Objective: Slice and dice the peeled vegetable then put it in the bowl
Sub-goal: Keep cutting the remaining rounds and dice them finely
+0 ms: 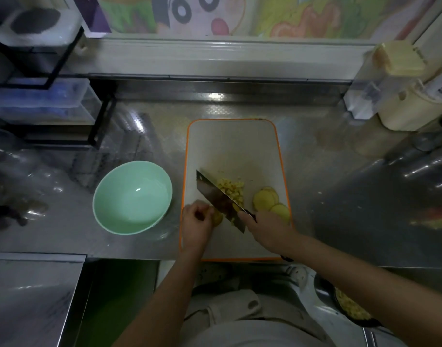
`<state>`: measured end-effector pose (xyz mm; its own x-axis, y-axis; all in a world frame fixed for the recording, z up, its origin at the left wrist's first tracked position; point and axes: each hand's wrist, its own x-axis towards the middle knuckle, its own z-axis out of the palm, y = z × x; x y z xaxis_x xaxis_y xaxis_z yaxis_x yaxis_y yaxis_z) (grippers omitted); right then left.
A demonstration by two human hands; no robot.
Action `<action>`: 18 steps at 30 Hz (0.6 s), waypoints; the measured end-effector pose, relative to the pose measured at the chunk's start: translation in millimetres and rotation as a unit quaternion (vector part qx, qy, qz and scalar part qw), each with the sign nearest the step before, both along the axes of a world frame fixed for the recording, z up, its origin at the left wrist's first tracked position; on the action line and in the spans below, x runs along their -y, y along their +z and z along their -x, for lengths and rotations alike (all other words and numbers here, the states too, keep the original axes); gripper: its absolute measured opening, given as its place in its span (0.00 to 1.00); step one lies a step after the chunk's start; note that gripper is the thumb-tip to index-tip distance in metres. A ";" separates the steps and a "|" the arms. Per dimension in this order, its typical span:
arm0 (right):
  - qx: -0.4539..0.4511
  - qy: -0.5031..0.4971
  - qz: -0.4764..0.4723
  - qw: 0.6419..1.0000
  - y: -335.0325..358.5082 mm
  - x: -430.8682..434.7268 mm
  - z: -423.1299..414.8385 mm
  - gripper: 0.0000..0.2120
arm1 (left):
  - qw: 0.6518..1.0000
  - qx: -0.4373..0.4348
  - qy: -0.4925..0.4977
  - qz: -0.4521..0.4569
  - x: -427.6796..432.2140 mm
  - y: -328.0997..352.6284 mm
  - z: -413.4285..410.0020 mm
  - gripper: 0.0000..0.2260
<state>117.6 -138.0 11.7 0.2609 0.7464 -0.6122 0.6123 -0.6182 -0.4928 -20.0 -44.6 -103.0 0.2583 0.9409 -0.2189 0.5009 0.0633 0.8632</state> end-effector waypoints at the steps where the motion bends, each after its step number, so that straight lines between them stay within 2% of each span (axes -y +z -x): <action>1: -0.003 -0.003 0.003 1.000 1.8 0.2 -0.4 0.23 | 1.000 -0.003 -0.002 -0.002 -0.3 -0.6 0.4 0.06; 8: 0.017 0.025 0.018 0.999 12.0 0.3 1.8 0.28 | 1.000 -0.007 -0.013 -0.014 0.1 -0.3 0.9 0.05; 11: 0.033 0.042 0.035 0.998 14.7 0.5 2.9 0.26 | 1.000 -0.010 -0.013 -0.026 0.8 2.3 0.9 0.06; 13: 0.035 -0.041 0.036 0.998 16.2 -0.8 5.6 0.22 | 0.999 -0.008 -0.016 -0.036 1.9 3.6 1.1 0.06; 18: 0.090 0.087 0.049 0.991 14.0 0.0 6.8 0.26 | 0.998 -0.010 -0.030 -0.055 3.5 3.7 2.4 0.05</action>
